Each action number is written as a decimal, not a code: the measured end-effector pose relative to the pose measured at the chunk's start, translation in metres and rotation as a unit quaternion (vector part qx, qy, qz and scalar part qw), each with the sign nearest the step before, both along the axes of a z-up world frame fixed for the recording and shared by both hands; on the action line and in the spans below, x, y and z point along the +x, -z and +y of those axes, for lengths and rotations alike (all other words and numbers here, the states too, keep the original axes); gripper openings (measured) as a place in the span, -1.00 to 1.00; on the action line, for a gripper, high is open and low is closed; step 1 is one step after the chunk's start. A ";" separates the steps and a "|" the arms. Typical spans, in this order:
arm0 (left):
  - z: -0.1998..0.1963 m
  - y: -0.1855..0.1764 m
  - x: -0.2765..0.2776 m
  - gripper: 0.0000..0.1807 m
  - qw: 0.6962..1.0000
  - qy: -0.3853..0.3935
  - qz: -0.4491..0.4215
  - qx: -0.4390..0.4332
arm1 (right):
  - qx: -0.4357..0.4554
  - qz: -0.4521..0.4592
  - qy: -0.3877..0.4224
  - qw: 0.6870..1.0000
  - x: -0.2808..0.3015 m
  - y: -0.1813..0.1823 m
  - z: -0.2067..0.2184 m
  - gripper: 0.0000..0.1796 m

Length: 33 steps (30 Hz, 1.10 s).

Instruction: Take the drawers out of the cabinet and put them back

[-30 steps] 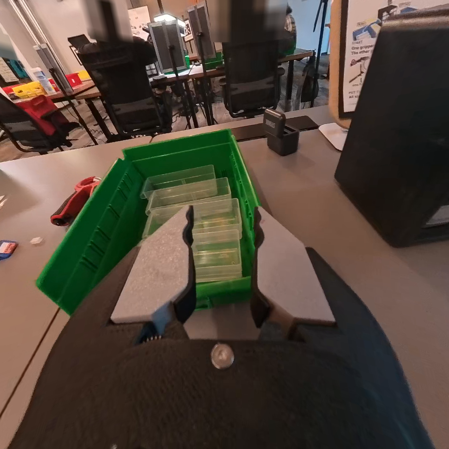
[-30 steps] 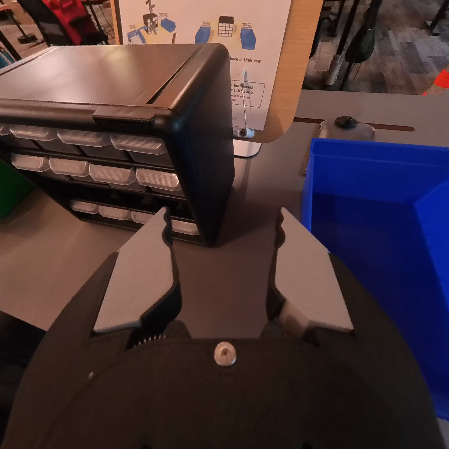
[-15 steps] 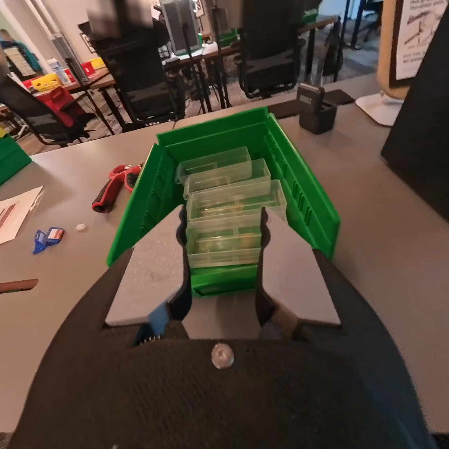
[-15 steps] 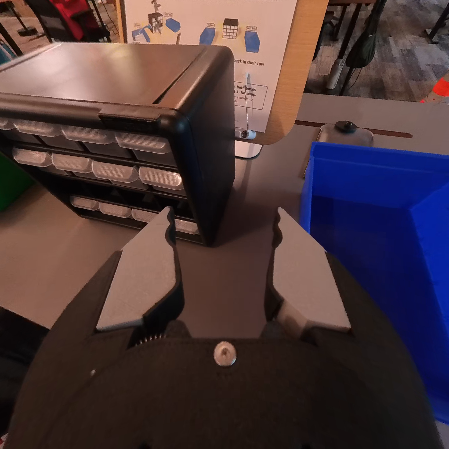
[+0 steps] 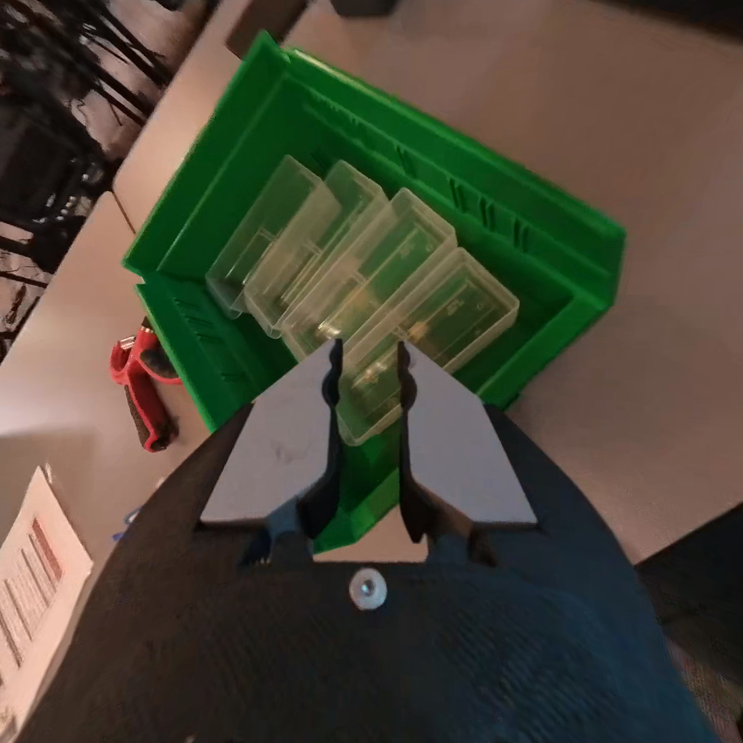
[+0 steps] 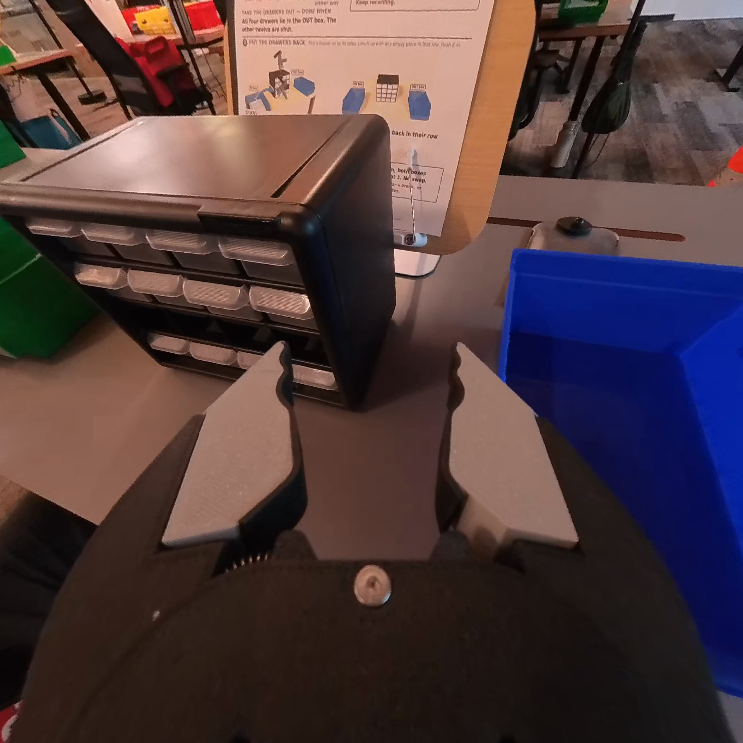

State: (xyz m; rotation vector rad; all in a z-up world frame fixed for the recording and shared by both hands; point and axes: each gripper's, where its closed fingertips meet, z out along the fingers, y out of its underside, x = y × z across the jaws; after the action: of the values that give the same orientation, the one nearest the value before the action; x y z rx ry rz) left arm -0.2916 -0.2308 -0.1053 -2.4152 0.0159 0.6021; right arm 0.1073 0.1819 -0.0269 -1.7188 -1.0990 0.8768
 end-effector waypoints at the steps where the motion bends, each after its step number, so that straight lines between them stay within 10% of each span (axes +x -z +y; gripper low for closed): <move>1: -0.001 0.007 0.001 -0.71 1.000 0.013 -0.017 -0.018 | -0.002 0.001 0.000 1.000 0.001 0.000 0.001 -0.16; 7: 0.004 0.037 0.013 -0.69 0.986 -0.010 -0.151 -0.064 | -0.011 -0.006 -0.001 1.000 0.004 0.004 0.003 -0.15; 18: 0.004 0.082 0.015 -0.95 0.975 -0.018 -0.109 -0.192 | -0.004 0.000 -0.001 1.000 0.009 -0.002 0.002 -0.17; 33: 0.018 -0.075 0.084 -0.98 0.974 -0.043 0.076 0.208 | 0.002 0.003 0.000 1.000 0.008 -0.005 0.000 -0.24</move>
State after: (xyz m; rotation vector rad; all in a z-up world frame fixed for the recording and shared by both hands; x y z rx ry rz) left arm -0.2073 -0.2124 -0.0304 -1.9681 -0.1378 0.7470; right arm 0.1158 0.1814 -0.0224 -1.7129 -1.0967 0.8789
